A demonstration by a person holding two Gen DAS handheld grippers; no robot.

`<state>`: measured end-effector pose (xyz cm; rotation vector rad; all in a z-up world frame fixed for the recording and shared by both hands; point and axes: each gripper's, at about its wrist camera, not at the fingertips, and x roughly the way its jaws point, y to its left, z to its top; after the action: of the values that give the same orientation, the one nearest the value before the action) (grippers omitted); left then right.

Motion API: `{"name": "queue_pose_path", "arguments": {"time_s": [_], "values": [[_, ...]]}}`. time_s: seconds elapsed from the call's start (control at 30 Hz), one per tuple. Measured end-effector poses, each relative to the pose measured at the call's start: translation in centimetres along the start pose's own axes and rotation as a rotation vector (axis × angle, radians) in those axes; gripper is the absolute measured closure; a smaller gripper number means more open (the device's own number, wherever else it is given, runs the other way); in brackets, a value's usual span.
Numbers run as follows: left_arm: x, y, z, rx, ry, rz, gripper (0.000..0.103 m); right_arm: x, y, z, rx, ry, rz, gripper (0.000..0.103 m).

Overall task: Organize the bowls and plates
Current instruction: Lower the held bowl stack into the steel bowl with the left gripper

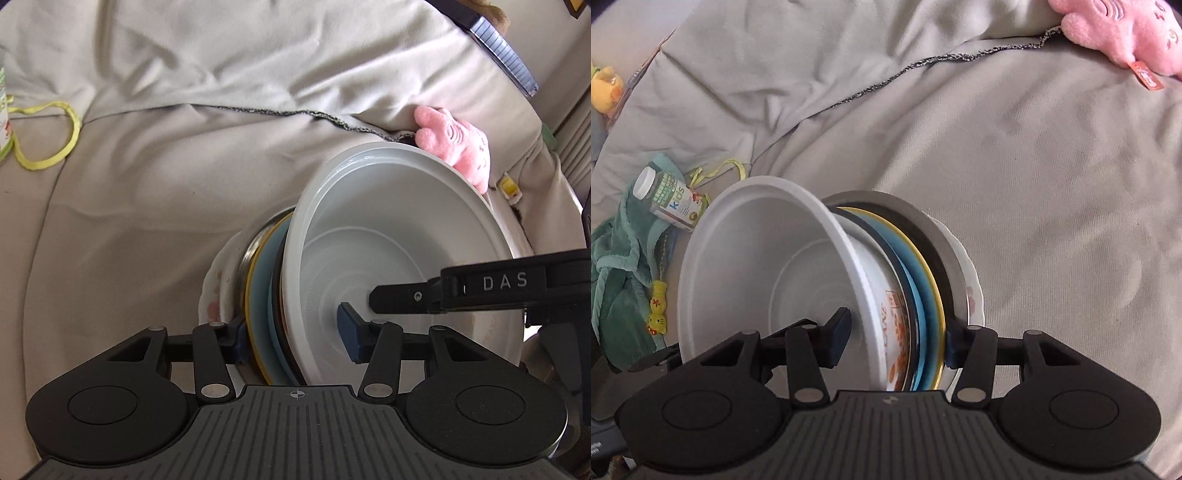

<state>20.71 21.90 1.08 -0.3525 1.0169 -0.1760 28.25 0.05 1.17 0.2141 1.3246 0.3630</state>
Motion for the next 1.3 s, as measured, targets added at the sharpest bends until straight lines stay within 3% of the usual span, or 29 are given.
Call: {"name": "queue_pose_path", "arguments": {"time_s": [0.27,0.7,0.9,1.03,1.3], "values": [[0.0,1.7,0.5,-0.041,0.014,-0.039,0.068,0.1,0.4,0.4,0.029,0.003,-0.03,0.054],[-0.2,2.0,0.4,-0.037,0.031,-0.052,0.069,-0.1,0.8,-0.1,0.03,0.035,-0.064,0.054],[0.0,3.6,0.9,-0.074,0.062,-0.111,0.075,-0.9,1.3,-0.2,0.016,0.045,-0.091,0.054],[-0.1,3.8,1.2,-0.047,0.081,-0.135,0.076,-1.2,1.4,-0.1,0.006,0.038,-0.094,0.054],[-1.1,1.7,0.5,0.065,0.036,-0.048,0.076,-1.0,2.5,-0.5,-0.037,0.014,-0.124,0.056]]}}
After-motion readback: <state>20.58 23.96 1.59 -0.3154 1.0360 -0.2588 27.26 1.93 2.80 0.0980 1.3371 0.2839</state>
